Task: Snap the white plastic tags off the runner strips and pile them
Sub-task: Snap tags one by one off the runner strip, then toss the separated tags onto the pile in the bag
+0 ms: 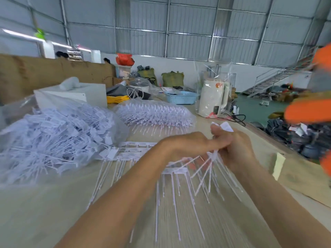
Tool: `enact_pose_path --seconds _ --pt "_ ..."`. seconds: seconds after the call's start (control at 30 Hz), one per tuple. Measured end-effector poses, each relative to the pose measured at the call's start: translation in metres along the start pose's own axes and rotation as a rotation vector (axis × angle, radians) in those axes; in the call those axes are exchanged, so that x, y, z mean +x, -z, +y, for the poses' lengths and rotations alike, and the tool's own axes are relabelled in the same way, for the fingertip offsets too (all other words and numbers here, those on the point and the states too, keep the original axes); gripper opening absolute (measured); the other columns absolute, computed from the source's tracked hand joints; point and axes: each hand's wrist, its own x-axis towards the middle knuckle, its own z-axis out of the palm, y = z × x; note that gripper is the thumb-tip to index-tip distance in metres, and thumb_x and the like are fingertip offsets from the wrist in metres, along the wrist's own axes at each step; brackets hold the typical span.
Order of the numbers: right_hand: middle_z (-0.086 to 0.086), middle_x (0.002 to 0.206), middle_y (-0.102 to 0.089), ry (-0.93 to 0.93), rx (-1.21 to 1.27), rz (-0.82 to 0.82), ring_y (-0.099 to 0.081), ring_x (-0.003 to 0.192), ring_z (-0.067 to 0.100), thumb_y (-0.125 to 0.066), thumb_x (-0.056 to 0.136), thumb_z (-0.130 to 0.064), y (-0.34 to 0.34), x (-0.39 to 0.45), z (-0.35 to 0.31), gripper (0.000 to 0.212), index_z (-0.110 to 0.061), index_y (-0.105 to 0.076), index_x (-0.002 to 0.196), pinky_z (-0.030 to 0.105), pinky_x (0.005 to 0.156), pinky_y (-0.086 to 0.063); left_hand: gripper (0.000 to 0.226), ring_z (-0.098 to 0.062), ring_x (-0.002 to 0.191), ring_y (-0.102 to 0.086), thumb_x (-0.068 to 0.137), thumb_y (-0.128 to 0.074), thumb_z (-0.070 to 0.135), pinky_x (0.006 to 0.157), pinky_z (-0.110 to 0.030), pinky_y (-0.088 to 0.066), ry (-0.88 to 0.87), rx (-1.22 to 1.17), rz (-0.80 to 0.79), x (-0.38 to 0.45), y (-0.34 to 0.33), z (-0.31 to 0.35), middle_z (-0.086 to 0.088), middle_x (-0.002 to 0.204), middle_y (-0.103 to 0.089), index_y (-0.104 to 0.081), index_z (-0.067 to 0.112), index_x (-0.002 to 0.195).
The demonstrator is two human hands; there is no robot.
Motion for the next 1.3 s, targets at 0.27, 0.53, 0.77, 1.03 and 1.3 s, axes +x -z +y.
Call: enact_pose_path --seconds 0.27,0.53,0.77,1.03,1.3 --pt "0.007 0.063 -0.044 -0.022 0.021 -0.198 -0.048 0.045 0.011 -0.058 0.089 -0.008 -0.086 -0.02 0.016 0.028 -0.014 -0.045 0.065 0.022 0.043 -0.039 0.029 -0.038 0.099 -0.057 0.091 -0.056 0.011 0.069 -0.031 -0.043 -0.111 0.208 0.548 -0.062 0.008 -0.042 -0.025 0.109 -0.058 -0.049 -0.003 0.115" --pt "0.003 0.072 -0.071 -0.072 -0.296 -0.634 -0.067 0.067 0.019 -0.07 0.082 -0.017 -0.207 -0.063 0.084 0.009 -0.009 -0.067 0.085 0.03 0.059 -0.053 0.021 -0.034 0.098 -0.057 0.091 -0.046 0.012 0.079 -0.035 -0.044 0.167 0.466 0.781 -0.185 0.058 -0.147 -0.015 0.102 -0.064 -0.062 0.013 0.104" --pt "-0.004 0.054 -0.037 0.279 -0.991 -0.768 -0.039 0.052 0.01 -0.046 0.099 -0.028 -0.253 -0.046 0.138 0.047 -0.017 -0.036 0.054 0.023 0.052 -0.029 0.023 -0.027 0.101 -0.059 0.086 -0.043 0.007 0.075 -0.03 -0.043 0.626 0.657 0.933 -0.222 0.126 -0.216 -0.009 0.108 -0.064 -0.061 0.012 0.1" --pt "0.014 0.111 -0.064 0.226 -1.253 -0.558 -0.059 0.105 0.03 -0.047 0.086 0.001 -0.266 0.011 0.155 0.024 0.005 -0.065 0.102 0.028 0.084 -0.042 0.053 -0.034 0.113 -0.05 0.097 -0.04 0.019 0.082 -0.038 -0.047 0.606 0.77 0.846 -0.156 0.146 -0.239 -0.018 0.132 -0.035 -0.02 0.017 0.146" --pt "0.003 0.158 0.015 0.22 -1.369 -0.598 0.003 0.147 0.026 -0.051 0.091 -0.006 -0.256 0.044 0.152 0.079 -0.01 -0.001 0.152 0.033 0.117 -0.011 0.066 -0.031 0.12 -0.037 0.1 -0.035 0.039 0.086 -0.039 -0.046 0.59 1.027 0.8 -0.125 0.153 -0.246 -0.016 0.141 -0.027 -0.01 -0.002 0.146"
